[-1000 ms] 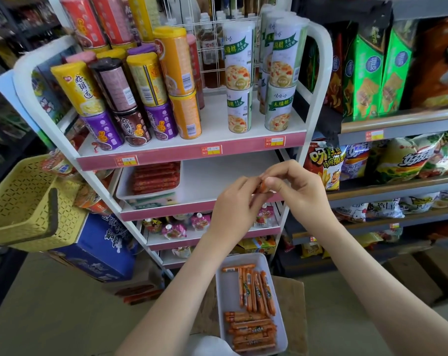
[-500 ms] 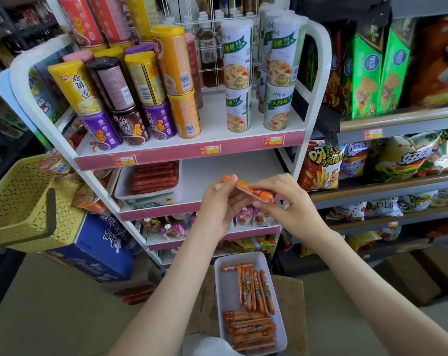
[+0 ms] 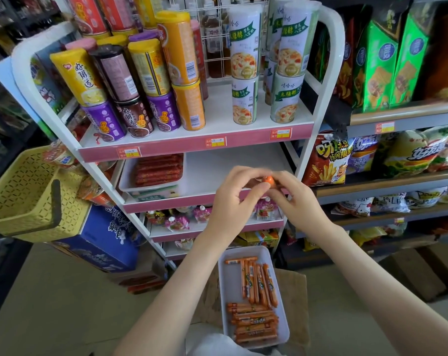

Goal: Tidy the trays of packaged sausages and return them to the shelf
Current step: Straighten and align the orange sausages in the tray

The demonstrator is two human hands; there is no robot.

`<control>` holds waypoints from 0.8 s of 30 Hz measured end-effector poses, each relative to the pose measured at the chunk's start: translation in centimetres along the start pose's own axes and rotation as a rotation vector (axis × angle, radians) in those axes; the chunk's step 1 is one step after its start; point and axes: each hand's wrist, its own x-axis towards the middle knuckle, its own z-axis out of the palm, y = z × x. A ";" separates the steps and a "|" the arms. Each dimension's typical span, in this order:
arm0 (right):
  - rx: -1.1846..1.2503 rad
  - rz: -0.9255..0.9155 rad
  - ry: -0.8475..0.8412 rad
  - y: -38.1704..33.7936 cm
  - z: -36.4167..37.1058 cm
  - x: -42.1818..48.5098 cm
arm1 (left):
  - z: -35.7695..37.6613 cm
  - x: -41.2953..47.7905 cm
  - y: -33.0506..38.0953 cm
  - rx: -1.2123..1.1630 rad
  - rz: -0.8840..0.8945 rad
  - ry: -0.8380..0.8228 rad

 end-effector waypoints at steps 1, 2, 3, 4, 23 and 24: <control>-0.013 0.009 -0.011 0.2 0.1 0.0 | 0.0 0.1 -0.1 0.040 0.018 0.018; -0.022 0.016 -0.019 0.4 0.2 0.0 | 0.0 0.1 -0.4 0.069 0.029 0.032; -0.030 0.021 -0.023 0.6 0.3 -0.1 | -0.1 0.2 -0.7 0.088 0.031 0.034; -0.039 0.021 -0.025 0.8 0.4 -0.1 | -0.2 0.3 -1.0 0.098 0.025 0.024; -0.095 0.613 -0.355 20.6 15.0 -13.6 | 5.2 -9.7 -26.1 0.683 -0.667 -0.381; -0.116 0.691 -0.388 22.1 16.3 -14.8 | 5.8 -11.1 -28.2 0.812 -0.652 -0.468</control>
